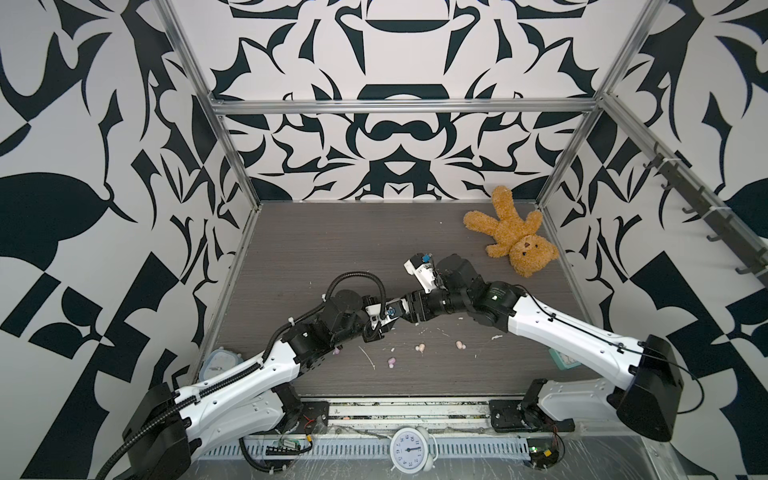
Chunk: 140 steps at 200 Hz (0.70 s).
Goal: Insert the wireless bluetooth earbuds into the charging case
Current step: 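Close the left gripper on the case lid held by the right gripper, then rotate the case with both grippers, turning it toward the robot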
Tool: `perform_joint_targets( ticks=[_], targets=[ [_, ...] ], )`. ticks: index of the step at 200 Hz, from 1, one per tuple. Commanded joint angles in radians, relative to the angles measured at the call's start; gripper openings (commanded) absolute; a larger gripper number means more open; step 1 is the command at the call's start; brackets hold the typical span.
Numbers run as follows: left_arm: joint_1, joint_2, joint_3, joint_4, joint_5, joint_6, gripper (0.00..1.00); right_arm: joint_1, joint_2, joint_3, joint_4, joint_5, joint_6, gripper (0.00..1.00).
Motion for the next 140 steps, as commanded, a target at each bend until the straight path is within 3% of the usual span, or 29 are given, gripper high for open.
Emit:
perform_joint_targets(
  ticks=[1,25,56,83,113,140],
  targets=[
    [-0.003,-0.013,0.036,0.011,-0.014,-0.026,0.0,0.013,-0.041,0.024,-0.001,-0.024,-0.006,0.83],
    [-0.003,-0.003,0.069,-0.051,-0.041,-0.071,0.0,0.013,-0.071,0.038,-0.03,-0.002,-0.031,0.98],
    [-0.003,-0.026,0.147,-0.245,0.006,-0.206,0.0,0.012,-0.138,0.073,-0.128,0.056,-0.14,0.99],
    [-0.003,-0.057,0.218,-0.439,0.058,-0.359,0.0,0.012,-0.223,0.051,-0.148,0.038,-0.237,1.0],
    [-0.002,-0.097,0.258,-0.569,0.249,-0.498,0.0,0.013,-0.285,-0.029,-0.093,-0.08,-0.328,0.99],
    [0.0,-0.14,0.239,-0.571,0.434,-0.549,0.0,0.014,-0.303,-0.081,-0.027,-0.156,-0.344,1.0]
  ],
)
